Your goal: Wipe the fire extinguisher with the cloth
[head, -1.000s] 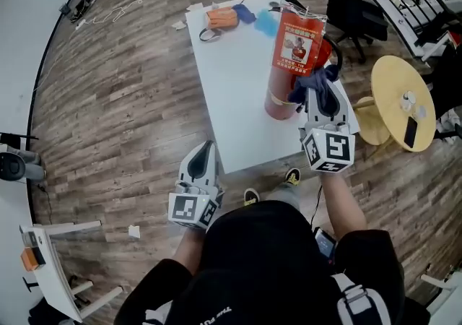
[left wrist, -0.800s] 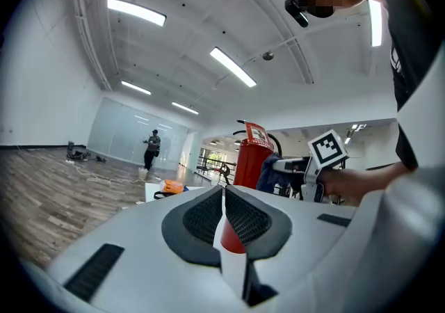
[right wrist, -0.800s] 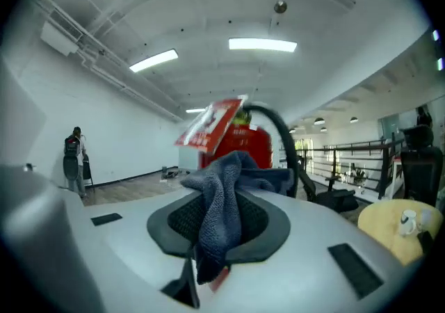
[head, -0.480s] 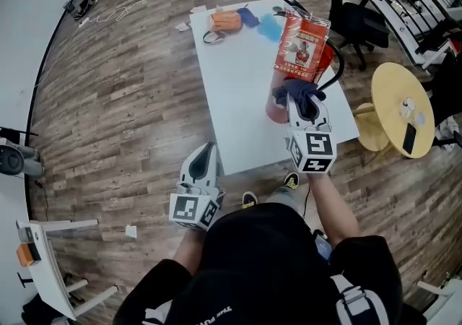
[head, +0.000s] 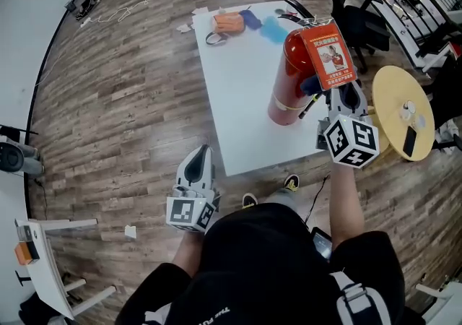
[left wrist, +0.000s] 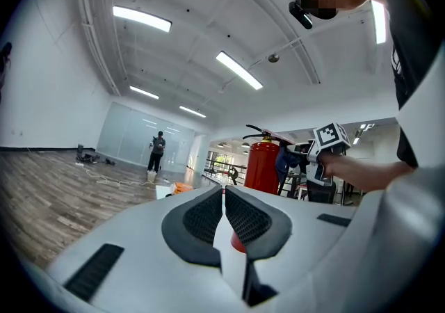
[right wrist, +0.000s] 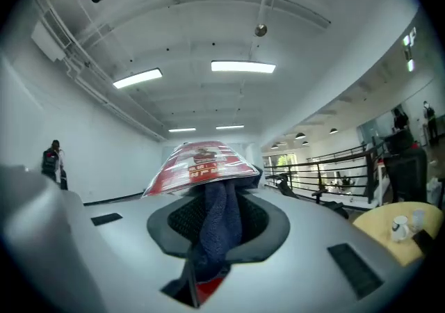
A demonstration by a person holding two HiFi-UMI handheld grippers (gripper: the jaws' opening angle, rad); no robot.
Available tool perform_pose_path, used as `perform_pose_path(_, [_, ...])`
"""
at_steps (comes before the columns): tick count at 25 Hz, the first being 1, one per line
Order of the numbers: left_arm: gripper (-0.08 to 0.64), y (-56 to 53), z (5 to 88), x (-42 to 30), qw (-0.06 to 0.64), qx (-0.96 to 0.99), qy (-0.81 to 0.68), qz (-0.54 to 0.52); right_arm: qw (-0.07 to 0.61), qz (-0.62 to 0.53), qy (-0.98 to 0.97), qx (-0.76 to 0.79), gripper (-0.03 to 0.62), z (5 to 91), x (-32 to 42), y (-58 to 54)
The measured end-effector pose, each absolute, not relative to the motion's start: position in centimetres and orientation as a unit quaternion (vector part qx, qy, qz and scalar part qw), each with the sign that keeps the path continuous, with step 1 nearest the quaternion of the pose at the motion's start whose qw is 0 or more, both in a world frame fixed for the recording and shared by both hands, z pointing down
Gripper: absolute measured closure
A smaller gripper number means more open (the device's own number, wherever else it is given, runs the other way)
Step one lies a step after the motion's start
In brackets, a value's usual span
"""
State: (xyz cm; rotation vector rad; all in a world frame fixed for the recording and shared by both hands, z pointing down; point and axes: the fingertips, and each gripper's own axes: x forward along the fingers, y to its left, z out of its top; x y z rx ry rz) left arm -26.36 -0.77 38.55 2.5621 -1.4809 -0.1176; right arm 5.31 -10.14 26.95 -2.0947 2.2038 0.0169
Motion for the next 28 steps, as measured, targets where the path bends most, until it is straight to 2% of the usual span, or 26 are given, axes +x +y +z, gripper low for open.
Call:
perform_pose_path(4, [0.528, -1.0, 38.8, -26.4, 0.092, 0.864, -0.494, -0.033, 0.023, 0.042, 0.741, -0.67, 0.512, 26.3, 3.5, -10.4])
perform_pose_path(10, [0.528, -1.6, 37.7, -24.7, 0.083, 0.875, -0.475, -0.039, -0.068, 0.142, 0.771, -0.617, 0.512, 25.8, -3.0, -10.8])
perform_pose_path(14, [0.528, -1.3, 37.7, -24.4, 0.081, 0.877, -0.471, -0.042, -0.084, 0.062, 0.777, -0.621, 0.512, 31.5, 0.0, -10.4])
perform_pose_path(17, [0.528, -1.3, 37.9, -24.5, 0.081, 0.877, -0.472, -0.039, -0.084, 0.006, 0.778, -0.623, 0.512, 35.5, 2.1, -10.6])
perform_pose_path(19, [0.528, -1.4, 37.9, -24.3, 0.081, 0.877, -0.471, -0.037, -0.061, 0.012, 0.783, -0.619, 0.512, 34.1, 2.4, -10.4])
perform_pose_path(21, [0.528, -1.4, 37.8, -23.9, 0.081, 0.879, -0.468, -0.037, -0.037, 0.052, 0.787, -0.614, 0.512, 30.6, 2.1, -10.1])
perform_pose_path(24, [0.528, -1.3, 37.9, -23.3, 0.081, 0.882, -0.463, -0.037, -0.039, 0.137, 0.798, -0.586, 0.512, 24.9, -0.2, -9.2])
perform_pose_path(26, [0.528, -1.5, 37.8, -22.9, 0.082, 0.883, -0.46, -0.038, -0.085, 0.182, 0.801, -0.565, 0.512, 22.7, -2.3, -9.4])
perform_pose_path(28, [0.528, -1.7, 37.7, -22.7, 0.081, 0.885, -0.458, -0.038, -0.163, 0.196, 0.782, -0.569, 0.512, 22.7, -2.8, -10.9])
